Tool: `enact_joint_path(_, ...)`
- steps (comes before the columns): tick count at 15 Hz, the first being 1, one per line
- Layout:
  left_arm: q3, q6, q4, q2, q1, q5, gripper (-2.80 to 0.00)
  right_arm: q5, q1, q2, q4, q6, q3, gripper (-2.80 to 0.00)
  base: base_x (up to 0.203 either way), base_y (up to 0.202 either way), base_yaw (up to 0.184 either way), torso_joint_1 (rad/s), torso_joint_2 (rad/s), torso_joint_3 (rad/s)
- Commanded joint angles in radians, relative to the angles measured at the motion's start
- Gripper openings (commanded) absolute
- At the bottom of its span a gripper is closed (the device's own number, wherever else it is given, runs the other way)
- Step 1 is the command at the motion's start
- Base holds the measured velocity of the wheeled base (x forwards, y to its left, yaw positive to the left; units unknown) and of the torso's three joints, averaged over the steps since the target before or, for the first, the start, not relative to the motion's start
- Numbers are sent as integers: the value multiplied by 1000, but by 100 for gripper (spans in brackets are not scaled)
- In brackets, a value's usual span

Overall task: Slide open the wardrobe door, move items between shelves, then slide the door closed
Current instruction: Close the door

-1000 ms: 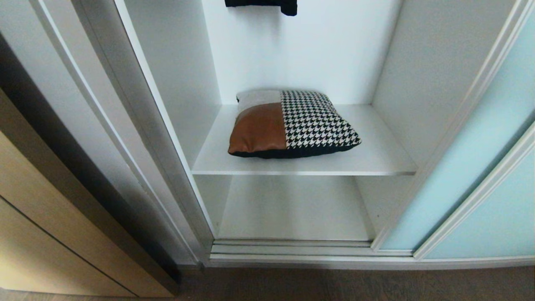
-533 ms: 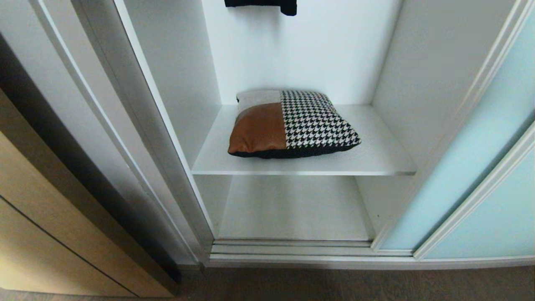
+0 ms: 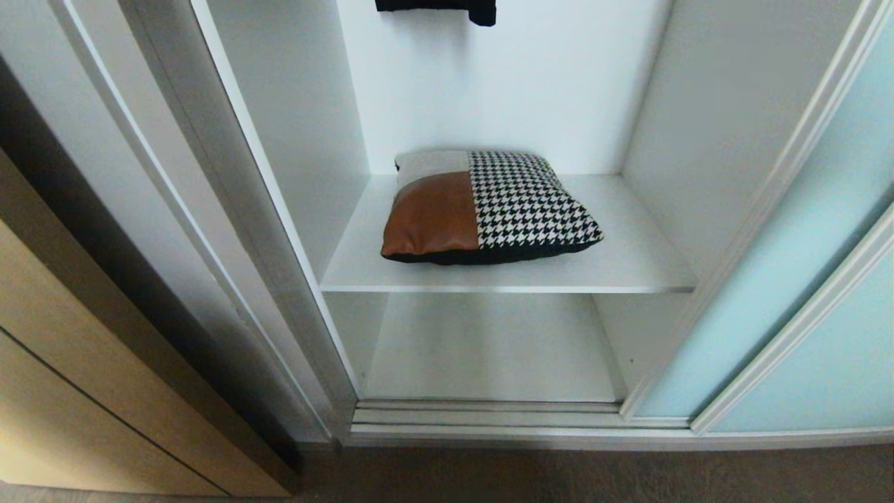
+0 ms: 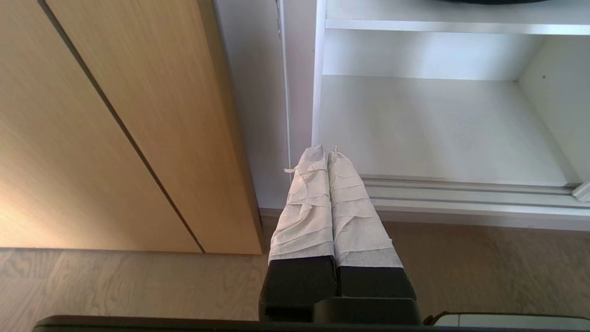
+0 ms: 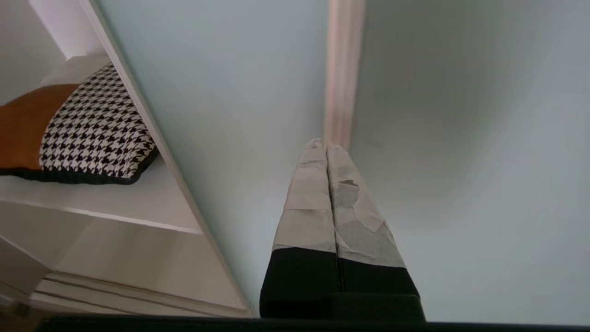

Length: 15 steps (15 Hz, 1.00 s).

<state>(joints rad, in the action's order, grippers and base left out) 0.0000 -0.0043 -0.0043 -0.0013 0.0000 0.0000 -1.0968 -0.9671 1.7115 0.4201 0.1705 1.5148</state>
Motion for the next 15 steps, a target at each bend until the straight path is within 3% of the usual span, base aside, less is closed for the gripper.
enact_joint_path(1, 2, 0, 0, 1, 0, 0, -280, -5, 11, 29, 9, 2, 9, -280, 0, 0, 0, 0, 0, 0)
enact_joint_path(4, 2, 0, 0, 1, 0, 0, -280, 9, 22, 61, 18, 1, 36, -280, 0, 0, 0, 0, 0, 0)
enact_joint_path(10, 2, 0, 0, 1, 0, 0, -280, 129, 68, 146, 25, 1, 163, -280, 0, 0, 0, 0, 0, 0)
enact_joint_path(15, 2, 0, 0, 1, 0, 0, -280, 137, 111, 135, 25, 3, 146, -280, 0, 0, 0, 0, 0, 0)
